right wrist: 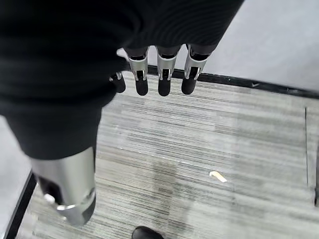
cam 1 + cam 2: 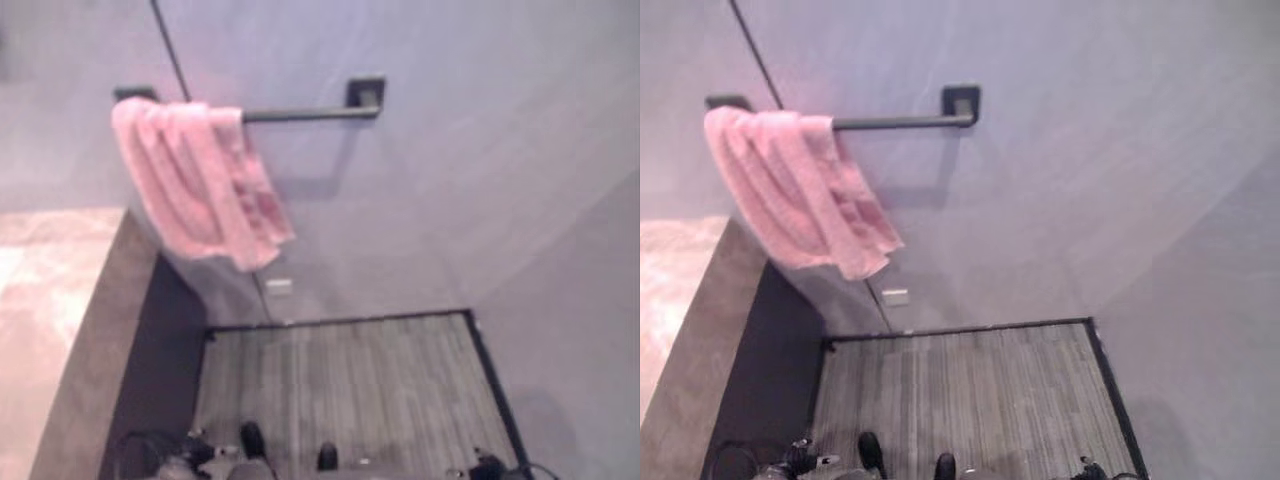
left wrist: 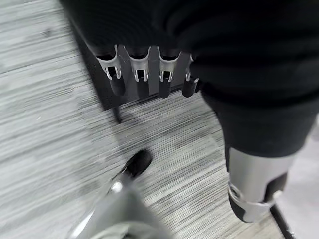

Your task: Put brush and paste in cup on sink, flatten towel.

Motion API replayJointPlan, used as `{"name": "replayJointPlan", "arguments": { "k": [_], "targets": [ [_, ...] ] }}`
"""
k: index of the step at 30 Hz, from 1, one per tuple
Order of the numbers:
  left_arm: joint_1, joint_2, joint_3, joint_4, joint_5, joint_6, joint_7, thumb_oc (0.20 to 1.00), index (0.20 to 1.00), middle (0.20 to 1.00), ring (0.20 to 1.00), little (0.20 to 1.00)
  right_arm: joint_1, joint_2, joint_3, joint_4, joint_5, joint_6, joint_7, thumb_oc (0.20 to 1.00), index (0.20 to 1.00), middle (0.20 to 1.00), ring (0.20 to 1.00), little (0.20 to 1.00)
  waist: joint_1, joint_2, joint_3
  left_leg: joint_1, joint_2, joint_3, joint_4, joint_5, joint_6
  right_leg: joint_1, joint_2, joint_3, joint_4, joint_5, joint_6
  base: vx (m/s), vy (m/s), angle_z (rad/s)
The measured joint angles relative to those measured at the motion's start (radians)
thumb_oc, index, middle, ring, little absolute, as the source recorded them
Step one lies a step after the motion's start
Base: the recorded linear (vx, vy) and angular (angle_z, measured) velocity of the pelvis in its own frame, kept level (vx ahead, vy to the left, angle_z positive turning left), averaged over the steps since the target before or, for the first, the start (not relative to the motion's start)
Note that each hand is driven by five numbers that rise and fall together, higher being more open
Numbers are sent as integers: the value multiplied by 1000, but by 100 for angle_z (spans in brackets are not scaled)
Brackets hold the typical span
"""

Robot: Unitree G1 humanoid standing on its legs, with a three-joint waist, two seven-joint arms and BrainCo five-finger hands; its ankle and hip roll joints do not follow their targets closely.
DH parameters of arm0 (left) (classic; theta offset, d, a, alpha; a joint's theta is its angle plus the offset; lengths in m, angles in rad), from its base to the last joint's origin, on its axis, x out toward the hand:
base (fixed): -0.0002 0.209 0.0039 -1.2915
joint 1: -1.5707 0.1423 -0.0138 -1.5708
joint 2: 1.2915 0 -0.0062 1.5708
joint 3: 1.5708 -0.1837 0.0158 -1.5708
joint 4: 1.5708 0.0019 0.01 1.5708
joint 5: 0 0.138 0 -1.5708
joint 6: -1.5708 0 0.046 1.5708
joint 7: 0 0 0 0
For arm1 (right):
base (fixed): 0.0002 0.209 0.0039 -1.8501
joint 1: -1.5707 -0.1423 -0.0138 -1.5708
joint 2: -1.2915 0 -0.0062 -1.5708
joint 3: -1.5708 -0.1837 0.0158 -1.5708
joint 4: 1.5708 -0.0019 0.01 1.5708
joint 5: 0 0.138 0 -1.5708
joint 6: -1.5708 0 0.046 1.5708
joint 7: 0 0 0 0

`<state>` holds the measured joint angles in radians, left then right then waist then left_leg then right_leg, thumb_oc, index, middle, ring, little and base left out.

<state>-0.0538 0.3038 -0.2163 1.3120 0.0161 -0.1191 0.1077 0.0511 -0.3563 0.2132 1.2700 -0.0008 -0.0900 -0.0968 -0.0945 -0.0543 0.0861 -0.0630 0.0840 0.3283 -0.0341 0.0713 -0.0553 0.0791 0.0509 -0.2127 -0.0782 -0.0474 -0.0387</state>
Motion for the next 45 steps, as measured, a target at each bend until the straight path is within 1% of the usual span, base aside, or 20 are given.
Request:
{"name": "replayJointPlan", "arguments": {
  "k": [1, 4, 8, 10, 12, 13, 14, 16, 19, 21, 23, 24, 26, 27, 29, 30, 33, 39, 42, 45],
  "targets": [
    [1, -4, 0, 3, 0, -3, -2, 1000, 1000, 1000, 1000, 1000, 12, 4, 1, 1, 0, 2, 2, 1000, 1000, 1000, 1000, 1000, 0, 10, -5, 18, -9, 2, -3, 1, 3, 7, 1, 6, 0, 0, 1, 160, 332, -18],
    [-6, -18, -2, 19, 0, -4, -2, 1000, 1000, 1000, 1000, 1000, 24, 20, 19, -37, 0, 2, 6, 1000, 1000, 1000, 1000, 1000, -1, 33, -15, 49, -49, 39, -45, -47, 79, -27, -24, 25, 55, -22, 29, 121, 308, -18],
    [-5, -28, -24, 24, 1, -1, -4, 1000, 1000, 1000, 1000, 1000, 6, 42, 43, -107, -2, 0, 11, 1000, 1000, 1000, 1000, 1000, 4, 76, 9, 83, -53, 60, -66, -60, 88, -99, -59, 56, 256, -77, 60, 107, 262, -15],
    [-1, -24, -58, 11, 1, -7, -16, 1000, 1000, 1000, 1000, 1000, 12, 46, 45, -122, -2, -5, 11, 1000, 1000, 1000, 1000, 1000, 6, 78, 3, 88, -90, 47, -57, -86, 106, -159, -149, 60, 428, -121, 89, 63, 221, 21],
    [1, -38, -100, -25, 7, -7, -23, 1000, 1000, 1000, 1000, 1000, -1, 45, 42, -126, -1, -4, 7, 1000, 1000, 1000, 1000, 1000, 12, 61, 8, 103, -129, 47, -66, -96, 141, -229, -237, 77, 562, -107, 115, 48, 185, 3],
    [5, -40, -117, -28, 13, -5, -25, 1000, 1000, 1000, 1000, 1000, -3, 44, 42, -136, -1, -3, 5, 1000, 1000, 1000, 1000, 1000, 12, 60, 9, 104, -133, 49, -66, -93, 144, -249, -253, 79, 604, -108, 123, 57, 109, 0],
    [10, -42, -127, -28, 20, -4, -24, 1000, 1000, 1000, 1000, 1000, -2, 44, 42, -148, -1, -3, 3, 1000, 1000, 1000, 1000, 1000, 13, 59, 9, 106, -134, 50, -65, -92, 145, -260, -257, 78, 630, -107, 126, 52, 62, -3],
    [10, -40, -122, -35, 23, -1, -23, 1000, 1000, 1000, 1000, 1000, -3, 48, 42, -185, 1, -8, -1, 1000, 1000, 1000, 1000, 1000, 7, 57, 32, 125, -126, 45, -66, -100, 150, -294, -193, 143, 665, -128, 160, 61, 39, -1],
    [16, -32, -119, -39, 23, -1, -21, 1000, 1000, 1000, 1000, 1000, 2, 48, 42, -210, 2, -16, -1, 1000, 1000, 1000, 1000, 1000, 12, 50, 33, 136, -125, 63, -66, -105, 145, -301, -192, 39, 558, -121, 152, 67, -21, -4],
    [12, -26, -118, -42, 31, -1, -18, 1000, 1000, 1000, 1000, 1000, -5, 47, 45, -234, 3, -21, 0, 1000, 1000, 1000, 1000, 1000, 13, 55, 35, 137, -110, 53, -66, -111, 147, -290, -179, 37, 355, -70, 167, 97, -87, -1],
    [6, -20, -118, -39, 36, -1, -17, 1000, 1000, 1000, 1000, 1000, -16, 46, 46, -233, 2, -21, 1, 1000, 1000, 1000, 1000, 1000, 16, 54, 35, 143, -102, 47, -66, -113, 140, -284, -176, 66, 237, -8, 168, 133, -135, 5],
    [5, -17, -115, -37, 40, -1, -14, 1000, 1000, 1000, 1000, 1000, -13, 47, 50, -231, 2, -19, 3, 1000, 1000, 1000, 1000, 1000, 21, 52, 35, 157, -94, 44, -66, -121, 127, -255, -175, 66, 120, 62, 175, 155, -170, 7],
    [17, -10, -107, -38, 40, -2, -12, 1000, 1000, 1000, 1000, 1000, -8, 49, 58, -229, 1, -18, 5, 1000, 1000, 1000, 1000, 1000, 29, 32, 29, 184, -96, 40, -66, -125, 100, -214, -187, 54, 51, 135, 181, 145, -166, 11],
    [32, -15, -85, -38, 40, -1, -11, 1000, 1000, 1000, 1000, 1000, 2, 46, 68, -225, 1, -16, 7, 1000, 1000, 1000, 1000, 1000, 28, 27, 21, 207, -78, 29, -70, -141, 78, -168, -174, 33, 26, 190, 144, 196, -251, 28],
    [35, -25, -84, -41, 40, -3, -11, 1000, 1000, 1000, 1000, 1000, 13, 38, 71, -220, 1, -16, 7, 1000, 1000, 1000, 1000, 1000, 29, 42, 2, 206, -44, 8, -65, -147, 47, -143, -143, 7, 2, 176, 132, 231, -343, 33],
    [35, -26, -82, -42, 40, -5, -12, 1000, 1000, 1000, 1000, 1000, 0, 32, 77, -212, 0, -15, 8, 1000, 1000, 1000, 1000, 1000, 40, 51, -6, 205, -17, -3, -61, -144, 32, -134, -116, 3, -7, 169, 108, 183, -310, 23],
    [33, -23, -79, -45, 40, -3, -12, 1000, 1000, 1000, 1000, 1000, -3, 7, 86, -262, -1, -16, 11, 1000, 1000, 1000, 1000, 1000, 42, 49, -10, 200, 23, -18, -33, -142, 22, -115, -79, -20, -7, 147, 62, 148, -284, 18],
    [7, -11, -120, -72, 41, -15, -15, 1000, 1000, 1000, 1000, 1000, -33, -41, 67, -283, 3, -32, 20, 1000, 1000, 1000, 1000, 1000, 53, 23, 0, 81, 52, -72, 179, -131, 0, -109, -75, -41, -7, 106, 31, 48, -194, 22],
    [6, -11, -127, -101, 45, -23, -24, 1000, 1000, 1000, 1000, 1000, -49, -63, 71, -244, 3, -36, 21, 1000, 1000, 1000, 1000, 1000, 50, 36, 6, 86, 73, -95, 121, -102, -44, -107, -72, -72, -7, 96, 17, 21, -15, 29],
    [-8, -5, -136, -123, 56, -29, -24, 1000, 1000, 1000, 1000, 1000, -46, -80, 65, -228, 5, -30, 18, 1000, 1000, 1000, 1000, 1000, 44, 42, 10, 73, 82, -95, 45, -90, -63, -113, -75, -100, -7, 86, 3, 64, 160, 29]
  ]
}}
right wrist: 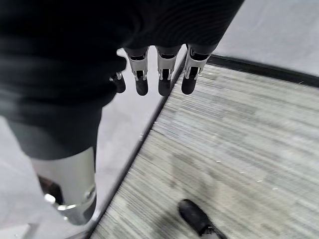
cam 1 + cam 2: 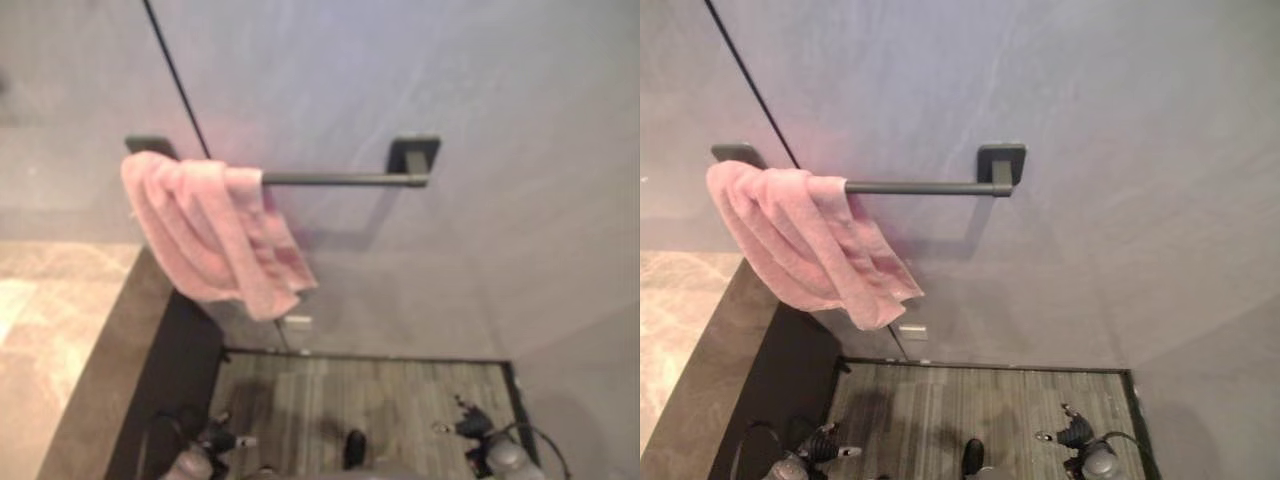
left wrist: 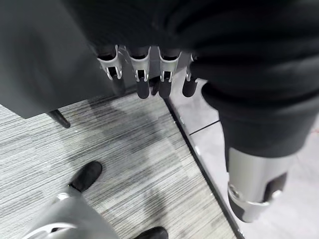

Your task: Put brush and paste in cup on sink, flatten towel.

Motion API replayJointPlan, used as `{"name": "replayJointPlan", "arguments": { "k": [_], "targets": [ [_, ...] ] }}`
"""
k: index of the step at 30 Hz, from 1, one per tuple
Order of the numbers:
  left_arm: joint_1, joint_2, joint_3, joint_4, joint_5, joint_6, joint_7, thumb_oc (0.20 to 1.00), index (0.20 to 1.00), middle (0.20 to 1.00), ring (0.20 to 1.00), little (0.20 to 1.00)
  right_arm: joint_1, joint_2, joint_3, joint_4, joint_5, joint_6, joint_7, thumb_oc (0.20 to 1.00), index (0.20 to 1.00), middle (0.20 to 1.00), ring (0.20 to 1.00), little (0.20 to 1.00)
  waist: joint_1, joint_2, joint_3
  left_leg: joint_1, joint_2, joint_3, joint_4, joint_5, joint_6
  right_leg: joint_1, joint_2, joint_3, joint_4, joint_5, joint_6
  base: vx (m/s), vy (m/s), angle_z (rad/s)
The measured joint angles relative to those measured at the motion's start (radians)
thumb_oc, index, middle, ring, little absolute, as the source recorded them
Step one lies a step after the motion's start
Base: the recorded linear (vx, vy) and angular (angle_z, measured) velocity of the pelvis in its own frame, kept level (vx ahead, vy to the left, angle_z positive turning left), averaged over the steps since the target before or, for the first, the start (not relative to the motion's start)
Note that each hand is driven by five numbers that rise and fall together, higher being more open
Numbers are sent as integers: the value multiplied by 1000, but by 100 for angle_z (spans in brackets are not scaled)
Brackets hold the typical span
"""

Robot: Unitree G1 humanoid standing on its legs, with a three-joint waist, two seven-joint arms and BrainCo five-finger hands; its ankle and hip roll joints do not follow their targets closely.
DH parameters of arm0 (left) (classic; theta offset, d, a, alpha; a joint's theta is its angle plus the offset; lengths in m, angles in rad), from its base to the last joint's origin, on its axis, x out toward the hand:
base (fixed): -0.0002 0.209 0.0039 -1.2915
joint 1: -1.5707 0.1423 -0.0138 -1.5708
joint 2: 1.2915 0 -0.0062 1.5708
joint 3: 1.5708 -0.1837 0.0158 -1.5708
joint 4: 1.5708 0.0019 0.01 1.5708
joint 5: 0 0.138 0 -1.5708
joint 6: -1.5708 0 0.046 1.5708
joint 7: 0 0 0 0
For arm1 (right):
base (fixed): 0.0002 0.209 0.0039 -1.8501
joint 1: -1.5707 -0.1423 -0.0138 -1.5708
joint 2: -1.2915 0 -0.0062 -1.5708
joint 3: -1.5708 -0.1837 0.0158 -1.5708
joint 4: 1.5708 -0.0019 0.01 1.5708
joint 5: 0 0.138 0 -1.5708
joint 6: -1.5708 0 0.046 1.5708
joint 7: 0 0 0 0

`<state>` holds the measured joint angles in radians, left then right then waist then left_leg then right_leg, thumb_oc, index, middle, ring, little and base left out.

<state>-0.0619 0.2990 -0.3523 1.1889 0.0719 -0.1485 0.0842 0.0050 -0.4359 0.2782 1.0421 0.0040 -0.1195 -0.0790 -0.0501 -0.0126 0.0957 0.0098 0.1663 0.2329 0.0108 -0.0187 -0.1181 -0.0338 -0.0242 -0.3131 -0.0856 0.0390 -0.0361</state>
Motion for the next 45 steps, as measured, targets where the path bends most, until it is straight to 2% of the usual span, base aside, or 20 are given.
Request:
{"name": "replayJointPlan", "arguments": {
  "k": [2, 3, 4, 6, 9, 11, 12, 13, 15, 17, 20, 22, 25, 27, 29, 30, 32, 34, 37, 45],
  "targets": [
    [10, 1, -12, -20, 7, 1, -2, 1000, 1000, 1000, 1000, 1000, -3, -2, -2, -8, 8, -5, -2, 1000, 1000, 1000, 1000, 1000, -8, 16, -4, 17, -8, 7, -68, 1, 2, -1, 4, 0, 0, 1, 6, 32, 175, -13],
    [24, 1, -22, -50, 8, -5, -1, 1000, 1000, 1000, 1000, 1000, 1, -6, -4, -11, 9, -7, -3, 1000, 1000, 1000, 1000, 1000, -8, 31, -5, 27, -14, 9, -112, 20, 29, -2, 18, 8, 0, 1, 9, 17, 205, -23],
    [39, 2, -33, -90, 17, -7, -5, 1000, 1000, 1000, 1000, 1000, 11, -12, -8, -27, 16, -6, -3, 1000, 1000, 1000, 1000, 1000, -7, 62, -8, 32, -18, 12, -113, 31, 47, -2, 29, 13, 0, 5, 16, 20, 253, -27],
    [60, 21, -39, -158, 31, -27, -11, 1000, 1000, 1000, 1000, 1000, 31, -12, -12, -81, 18, -8, 0, 1000, 1000, 1000, 1000, 1000, -8, 66, -7, 30, -34, 32, -113, 31, 28, -9, 21, 48, 0, 13, 34, -8, 144, -32],
    [106, 83, -41, -273, 45, -36, -30, 1000, 1000, 1000, 1000, 1000, 62, -8, -20, -140, 38, -12, 6, 1000, 1000, 1000, 1000, 1000, -8, 64, -6, 42, -61, 49, -112, 20, 42, -9, -4, 66, 0, 27, 48, -19, 87, -18],
    [175, 184, -64, -460, 45, -56, -53, 1000, 1000, 1000, 1000, 1000, 87, -7, -27, -176, 40, -20, 22, 1000, 1000, 1000, 1000, 1000, -6, 64, -4, 46, -75, 59, -111, 15, 52, -5, -18, 75, 0, 33, 56, -10, 54, -9],
    [176, 209, -65, -475, 45, -71, -53, 1000, 1000, 1000, 1000, 1000, 93, -7, -28, -176, 40, -20, 23, 1000, 1000, 1000, 1000, 1000, -5, 66, -5, 48, -80, 58, -111, 12, 56, -1, -24, 75, 0, 34, 59, -38, 83, -2],
    [210, 282, -61, -622, 45, -50, -86, 1000, 1000, 1000, 1000, 1000, 101, -8, -32, -190, 40, -20, 38, 1000, 1000, 1000, 1000, 1000, -1, 70, -1, 62, -88, 61, -111, 10, 59, 2, -31, 82, 0, 37, 63, -41, 59, -5],
    [291, 441, -69, -908, 42, -74, -147, 1000, 1000, 1000, 1000, 1000, 101, -9, -39, -193, 39, -28, 47, 1000, 1000, 1000, 1000, 1000, 8, 66, 7, 64, -93, 62, -111, 9, 62, 4, -36, 85, 0, 40, 68, -39, 66, -4],
    [307, 534, -36, -1083, 20, -87, -204, 1000, 1000, 1000, 1000, 1000, 95, -12, -39, -166, 37, -28, 62, 1000, 1000, 1000, 1000, 1000, 19, 70, 8, 72, -98, 64, -111, 7, 64, 9, -41, 89, 0, 42, 71, -24, 58, -4],
    [345, 660, 61, -1319, -81, -81, -299, 1000, 1000, 1000, 1000, 1000, 72, -18, -40, -104, 34, -24, 70, 1000, 1000, 1000, 1000, 1000, 35, 73, 18, 91, -99, 72, -116, 4, 66, 25, -42, 97, 0, 43, 76, -16, 62, -8],
    [483, 821, 260, -1544, -289, -63, -407, 1000, 1000, 1000, 1000, 1000, 64, -19, -39, -38, -6, -17, 80, 1000, 1000, 1000, 1000, 1000, 44, 76, 18, 98, -98, 72, -116, 1, 63, 35, -40, 100, -4, 42, 77, -18, 61, -5],
    [650, 957, 474, -1681, -545, -44, -503, 1000, 1000, 1000, 1000, 1000, 100, -27, -32, 3, -46, -3, 91, 1000, 1000, 1000, 1000, 1000, 58, 87, 5, 97, -102, 71, -116, -2, 64, 36, -44, 98, 0, 39, 84, -15, 28, 3],
    [681, 940, 503, -1679, -688, -40, -547, 1000, 1000, 1000, 1000, 1000, 125, -35, -17, -5, -60, 2, 109, 1000, 1000, 1000, 1000, 1000, 67, 117, -13, 99, -109, 69, -116, -4, 68, 38, -51, 97, 0, 43, 89, -13, 20, 3],
    [698, 939, 526, -1671, -734, -42, -563, 1000, 1000, 1000, 1000, 1000, 126, -35, -8, -4, -76, -5, 116, 1000, 1000, 1000, 1000, 1000, 65, 118, -14, 100, -110, 69, -116, -4, 68, 40, -51, 97, 0, 44, 91, -5, 15, 2],
    [700, 909, 564, -1616, -804, -45, -573, 1000, 1000, 1000, 1000, 1000, 129, -35, -1, -15, -80, -10, 124, 1000, 1000, 1000, 1000, 1000, 68, 112, -16, 97, -109, 64, -116, -4, 68, 40, -51, 94, 0, 44, 92, -9, 33, 6],
    [700, 868, 614, -1550, -838, -57, -563, 1000, 1000, 1000, 1000, 1000, 149, -38, -2, -63, -80, -11, 129, 1000, 1000, 1000, 1000, 1000, 70, 106, -23, 96, -107, 59, -116, -4, 67, 40, -51, 88, 0, 40, 97, -5, 38, 10],
    [643, 823, 642, -1414, -838, -82, -487, 1000, 1000, 1000, 1000, 1000, 169, -32, -3, -81, -75, -20, 132, 1000, 1000, 1000, 1000, 1000, 81, 86, -40, 92, -106, 48, -116, -4, 67, 42, -51, 76, 0, 35, 100, -5, 40, 14],
    [601, 805, 626, -1347, -798, -92, -406, 1000, 1000, 1000, 1000, 1000, 182, -29, -6, -80, -71, -20, 132, 1000, 1000, 1000, 1000, 1000, 90, 55, -61, 77, -113, 32, -116, -2, 69, 34, -60, 63, 0, 34, 101, -4, 53, 14],
    [472, 727, 559, -1209, -640, -113, -299, 1000, 1000, 1000, 1000, 1000, 209, -3, -42, -77, -70, -24, 123, 1000, 1000, 1000, 1000, 1000, 91, 42, -70, 58, -133, 30, -111, 1, 78, 10, -80, 59, 0, 43, 107, 8, 50, 3]
  ]
}}
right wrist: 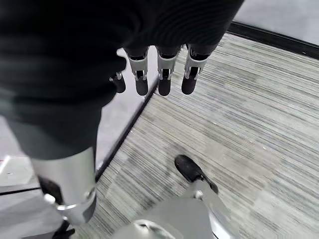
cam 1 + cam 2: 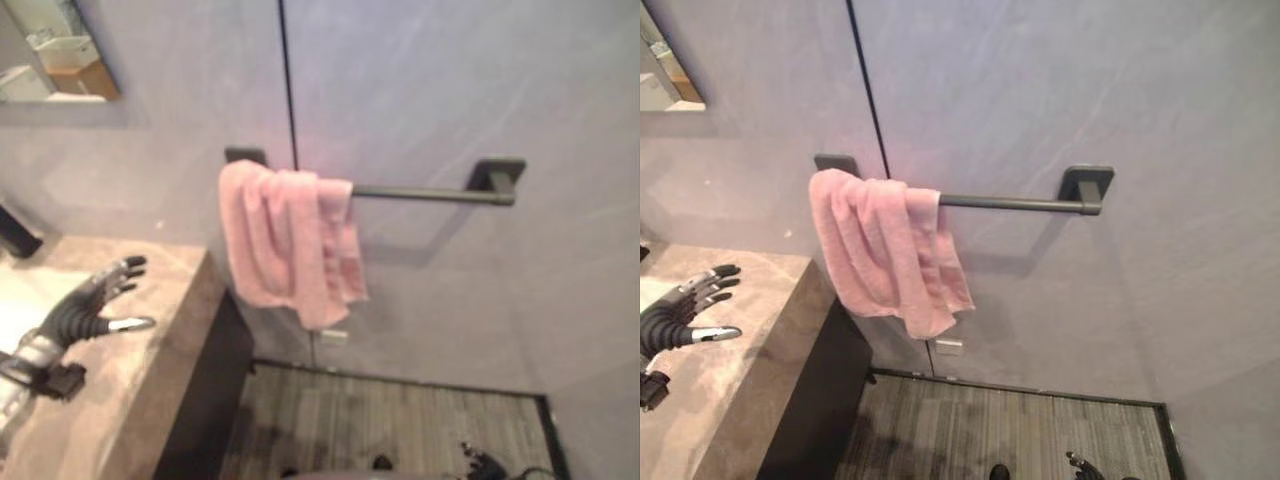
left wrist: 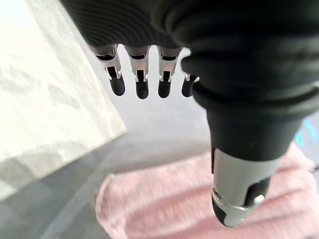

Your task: Put brush and paste in cup on sink, flatten towel.

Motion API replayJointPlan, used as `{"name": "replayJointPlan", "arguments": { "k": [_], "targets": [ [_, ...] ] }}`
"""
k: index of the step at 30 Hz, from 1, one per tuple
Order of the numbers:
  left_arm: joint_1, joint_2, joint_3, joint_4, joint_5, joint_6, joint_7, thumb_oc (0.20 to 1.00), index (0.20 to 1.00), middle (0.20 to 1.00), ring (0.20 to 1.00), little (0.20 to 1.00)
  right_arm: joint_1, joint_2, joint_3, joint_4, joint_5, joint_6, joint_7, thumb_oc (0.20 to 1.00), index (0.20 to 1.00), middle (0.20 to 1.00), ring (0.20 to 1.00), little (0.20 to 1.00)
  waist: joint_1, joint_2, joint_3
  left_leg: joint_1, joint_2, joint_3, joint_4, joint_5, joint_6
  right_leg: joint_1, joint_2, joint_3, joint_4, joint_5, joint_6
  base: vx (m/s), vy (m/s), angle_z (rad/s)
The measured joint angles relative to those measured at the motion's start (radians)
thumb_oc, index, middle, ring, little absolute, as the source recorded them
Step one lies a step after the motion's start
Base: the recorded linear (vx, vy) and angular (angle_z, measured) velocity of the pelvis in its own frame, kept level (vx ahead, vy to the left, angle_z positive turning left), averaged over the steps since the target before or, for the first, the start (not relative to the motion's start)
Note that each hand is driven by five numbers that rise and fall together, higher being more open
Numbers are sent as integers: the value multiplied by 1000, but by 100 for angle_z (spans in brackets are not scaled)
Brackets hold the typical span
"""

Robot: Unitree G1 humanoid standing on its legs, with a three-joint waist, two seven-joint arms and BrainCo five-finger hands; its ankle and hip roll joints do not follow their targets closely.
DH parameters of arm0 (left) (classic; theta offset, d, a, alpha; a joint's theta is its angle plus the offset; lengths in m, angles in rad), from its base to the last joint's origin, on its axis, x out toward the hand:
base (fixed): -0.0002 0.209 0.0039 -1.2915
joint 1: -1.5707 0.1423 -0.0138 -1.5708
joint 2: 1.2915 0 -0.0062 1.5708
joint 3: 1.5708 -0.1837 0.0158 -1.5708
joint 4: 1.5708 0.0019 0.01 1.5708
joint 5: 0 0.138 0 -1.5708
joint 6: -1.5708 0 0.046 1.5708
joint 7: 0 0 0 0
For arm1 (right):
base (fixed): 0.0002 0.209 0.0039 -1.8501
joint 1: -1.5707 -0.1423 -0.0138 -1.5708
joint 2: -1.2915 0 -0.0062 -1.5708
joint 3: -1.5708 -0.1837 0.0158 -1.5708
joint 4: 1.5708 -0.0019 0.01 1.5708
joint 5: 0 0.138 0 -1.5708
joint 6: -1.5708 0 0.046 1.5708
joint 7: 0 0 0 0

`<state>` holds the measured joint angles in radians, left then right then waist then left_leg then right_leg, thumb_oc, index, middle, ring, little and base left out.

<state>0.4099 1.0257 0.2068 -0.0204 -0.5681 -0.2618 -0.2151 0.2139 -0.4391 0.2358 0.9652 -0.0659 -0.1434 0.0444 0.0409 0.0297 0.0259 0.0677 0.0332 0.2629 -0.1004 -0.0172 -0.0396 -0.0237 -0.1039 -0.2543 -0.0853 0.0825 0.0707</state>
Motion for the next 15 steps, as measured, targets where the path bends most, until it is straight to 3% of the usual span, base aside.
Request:
{"name": "replayJointPlan", "arguments": {
  "k": [8, 15],
  "targets": [
    [-148, -65, -52, 11, 116, -11, 59, 1000, 1000, 1000, 1000, 1000, -10, 3, 1, 12, -12, 16, 0, 1000, 1000, 1000, 1000, 1000, -32, 2, 22, -16, -1, 42, 0, 0, 2, -36, 2, 39, 0, 13, 3, 26, 29, -15],
    [-258, -110, -123, 19, 79, -16, 58, 1000, 1000, 1000, 1000, 1000, -14, 4, 2, 10, -11, 17, 4, 1000, 1000, 1000, 1000, 1000, -63, -14, 34, -25, 1, 83, -5, -4, 3, -67, 8, 77, -7, 22, 0, 61, 12, -18]
  ]
}}
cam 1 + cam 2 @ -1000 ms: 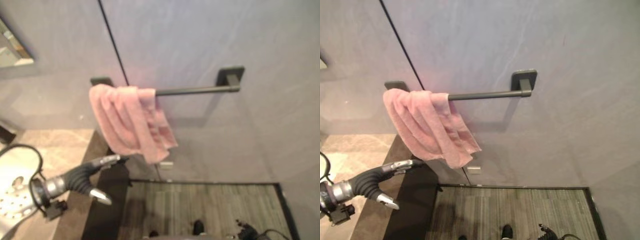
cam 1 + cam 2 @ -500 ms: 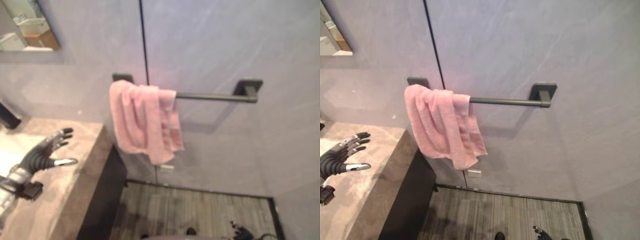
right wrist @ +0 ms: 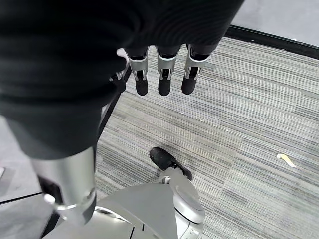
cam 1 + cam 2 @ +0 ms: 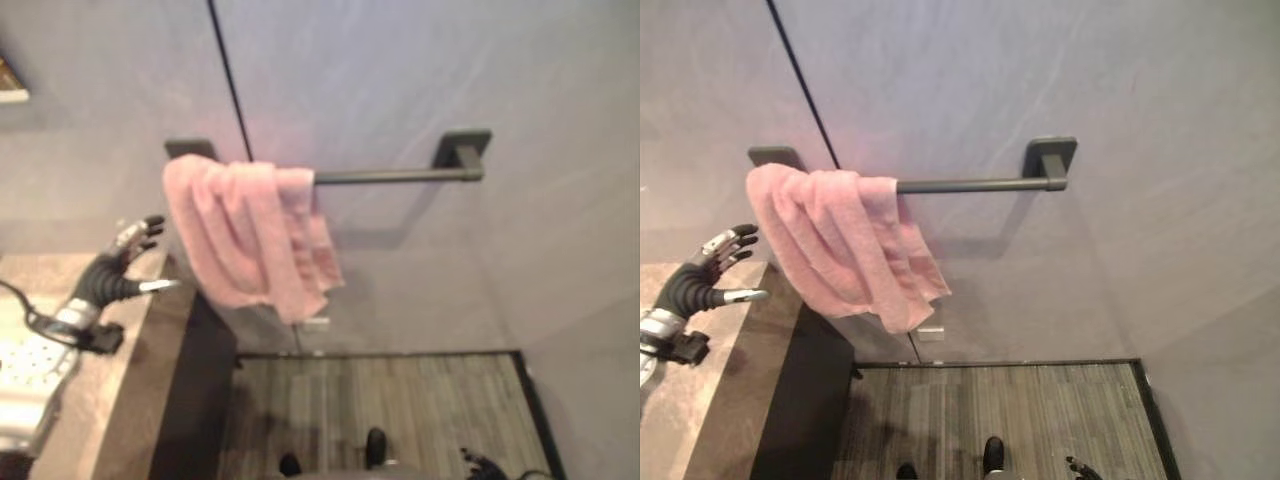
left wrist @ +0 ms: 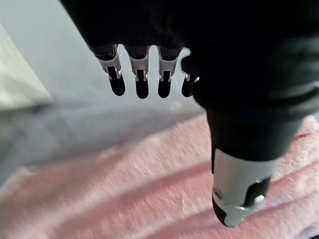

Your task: Put brush and paste in cup on sink, flatten towel.

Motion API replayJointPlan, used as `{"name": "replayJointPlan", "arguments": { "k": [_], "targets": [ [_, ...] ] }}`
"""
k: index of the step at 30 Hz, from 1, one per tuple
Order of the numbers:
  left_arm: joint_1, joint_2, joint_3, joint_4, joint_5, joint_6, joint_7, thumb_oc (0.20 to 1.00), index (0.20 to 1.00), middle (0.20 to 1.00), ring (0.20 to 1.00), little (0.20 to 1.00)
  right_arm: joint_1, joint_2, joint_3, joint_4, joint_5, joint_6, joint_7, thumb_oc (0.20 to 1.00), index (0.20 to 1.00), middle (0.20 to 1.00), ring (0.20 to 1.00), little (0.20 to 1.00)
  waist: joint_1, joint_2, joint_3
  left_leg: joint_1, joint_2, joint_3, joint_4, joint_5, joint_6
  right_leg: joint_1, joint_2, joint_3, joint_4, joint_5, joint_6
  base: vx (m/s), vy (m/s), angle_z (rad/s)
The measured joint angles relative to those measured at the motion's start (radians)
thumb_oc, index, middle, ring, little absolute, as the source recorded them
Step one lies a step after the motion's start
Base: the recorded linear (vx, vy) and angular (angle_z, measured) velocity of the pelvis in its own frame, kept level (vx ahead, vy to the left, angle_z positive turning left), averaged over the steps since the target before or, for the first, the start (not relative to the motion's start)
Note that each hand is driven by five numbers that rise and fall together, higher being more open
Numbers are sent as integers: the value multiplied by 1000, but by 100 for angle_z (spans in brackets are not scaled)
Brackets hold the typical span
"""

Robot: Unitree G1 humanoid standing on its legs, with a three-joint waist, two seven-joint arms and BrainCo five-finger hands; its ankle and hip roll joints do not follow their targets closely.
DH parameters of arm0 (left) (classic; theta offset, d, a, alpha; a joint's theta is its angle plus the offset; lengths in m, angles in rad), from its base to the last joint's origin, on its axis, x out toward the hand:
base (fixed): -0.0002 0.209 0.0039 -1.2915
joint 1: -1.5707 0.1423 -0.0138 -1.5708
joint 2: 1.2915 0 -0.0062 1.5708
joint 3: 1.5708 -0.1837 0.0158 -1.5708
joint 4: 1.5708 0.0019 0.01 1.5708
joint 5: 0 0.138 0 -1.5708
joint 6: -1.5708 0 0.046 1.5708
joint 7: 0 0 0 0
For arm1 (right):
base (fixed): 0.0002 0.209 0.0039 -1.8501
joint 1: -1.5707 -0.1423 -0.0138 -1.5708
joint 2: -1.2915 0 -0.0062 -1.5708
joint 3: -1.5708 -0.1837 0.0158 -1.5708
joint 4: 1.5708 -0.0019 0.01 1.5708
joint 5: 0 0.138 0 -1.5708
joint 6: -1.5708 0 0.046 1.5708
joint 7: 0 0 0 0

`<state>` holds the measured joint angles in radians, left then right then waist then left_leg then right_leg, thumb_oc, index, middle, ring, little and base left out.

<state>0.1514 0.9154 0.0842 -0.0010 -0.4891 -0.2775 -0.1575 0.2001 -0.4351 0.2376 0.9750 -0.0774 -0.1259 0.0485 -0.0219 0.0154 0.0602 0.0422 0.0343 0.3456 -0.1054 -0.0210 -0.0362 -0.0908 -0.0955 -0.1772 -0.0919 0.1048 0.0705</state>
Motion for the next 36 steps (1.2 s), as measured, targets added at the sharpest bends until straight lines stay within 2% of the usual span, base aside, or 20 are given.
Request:
{"name": "replayJointPlan", "arguments": {
  "k": [4, 5, 6, 7, 8, 19, 24, 26, 28, 31, 34, 35, 36],
  "targets": [
    [-1, 0, -8, 2, -3, 0, 0, 1000, 1000, 1000, 1000, 1000, 7, 0, 0, -1, 0, 0, 0, 1000, 1000, 1000, 1000, 1000, -8, 0, 0, 0, 4, 1, 1, 0, 0, 0, 4, 0, 1, 3, -3, 45, -6, 0],
    [-1, -1, -8, 2, -3, 0, 1, 677, 677, 677, 677, 677, 7, 0, 0, -2, 0, 0, 1, 1000, 1000, 1000, 1000, 1000, -11, 0, 0, 0, 4, 1, 4, 0, 0, 0, 5, 1, 2, 3, -3, 60, -6, 2],
    [-5, -5, -8, 5, -3, 0, 3, 583, 583, 583, 583, 583, 7, 0, 0, -3, 0, 0, 1, 1000, 1000, 1000, 1000, 1000, -13, 0, 0, 0, 4, 1, 4, 0, 0, 0, 5, 2, 1, 3, -4, 58, -5, 1],
    [-9, -7, -8, 8, -3, 0, 4, 373, 373, 373, 373, 373, 6, 0, 0, -4, 0, 0, 1, 1000, 1000, 1000, 1000, 1000, -13, 0, 0, 0, 4, 1, 4, 0, 0, 0, 5, 2, 1, 3, -4, 45, -4, 0],
    [-12, -8, -7, 12, -4, 0, 7, 200, 200, 200, 200, 200, 6, 0, -1, -10, 0, 0, 1, 1000, 1000, 1000, 1000, 1000, -13, 0, 0, 0, 4, 2, 4, 0, 0, 0, 5, 3, 1, 3, -4, 32, -6, -1],
    [20, -7, 56, 11, -4, -1, 22, 200, 200, 200, 200, 200, 20, -12, -1, -61, 0, -1, 3, 1000, 1000, 1000, 1000, 1000, -8, -2, -1, -2, 5, 23, 1, -1, -1, -13, 8, 21, 1, 9, -5, 32, 2, -6],
    [27, -7, 65, 11, -6, -1, 21, 200, 200, 200, 200, 200, 50, -60, -14, -274, 14, -6, 18, 1000, 1000, 1000, 1000, 1000, -14, -8, -4, 0, 5, 25, 5, 0, -1, -12, 9, 22, 6, 12, -7, -16, -1, 0],
    [27, -7, 64, 11, -7, -2, 19, 200, 200, 200, 200, 200, 60, -92, -26, -432, 59, -30, 42, 1000, 1000, 1000, 1000, 1000, -15, -13, -5, 2, 5, 27, 4, 0, -1, -11, 9, 23, 6, 14, -7, 0, 0, 0],
    [25, -7, 60, 11, -14, -2, 18, 200, 200, 200, 200, 200, 48, -97, -28, -484, 91, -30, 59, 1000, 1000, 1000, 1000, 1000, -16, -18, -8, 3, 5, 27, 4, 0, -1, -10, 9, 23, 6, 14, -7, 0, 0, 0],
    [17, -7, 33, 13, -22, -2, 16, 200, 200, 200, 200, 200, 39, -138, -24, -660, 168, -36, 108, 1000, 1000, 1000, 1000, 1000, -17, -25, -7, 13, 4, 25, 5, 0, -1, 2, 8, 21, 6, 15, -6, 10, 13, 1],
    [14, -7, 20, 13, -23, -2, 15, 200, 200, 200, 200, 200, 4, -153, -14, -705, 201, -44, 123, 1000, 1000, 1000, 1000, 1000, -15, -32, -11, 18, 4, 23, 2, 0, -1, 9, 8, 20, 2, 14, -6, -24, 3, 1],
    [-6, -6, -5, 16, -23, 0, 17, 200, 200, 200, 200, 200, -7, -197, 17, -771, 208, -20, 129, 1000, 1000, 1000, 1000, 1000, -14, -31, -10, 19, 2, 24, 5, 1, 0, 9, 6, 20, 7, 16, -5, 0, 0, 0],
    [-23, -5, -26, 15, -23, -1, 15, 200, 200, 200, 200, 200, -16, -220, 32, -812, 211, -27, 135, 1000, 1000, 1000, 1000, 1000, -14, -31, -10, 19, 2, 26, 5, 1, 1, 8, 6, 21, 6, 17, -4, 0, 0, 0]
  ]
}}
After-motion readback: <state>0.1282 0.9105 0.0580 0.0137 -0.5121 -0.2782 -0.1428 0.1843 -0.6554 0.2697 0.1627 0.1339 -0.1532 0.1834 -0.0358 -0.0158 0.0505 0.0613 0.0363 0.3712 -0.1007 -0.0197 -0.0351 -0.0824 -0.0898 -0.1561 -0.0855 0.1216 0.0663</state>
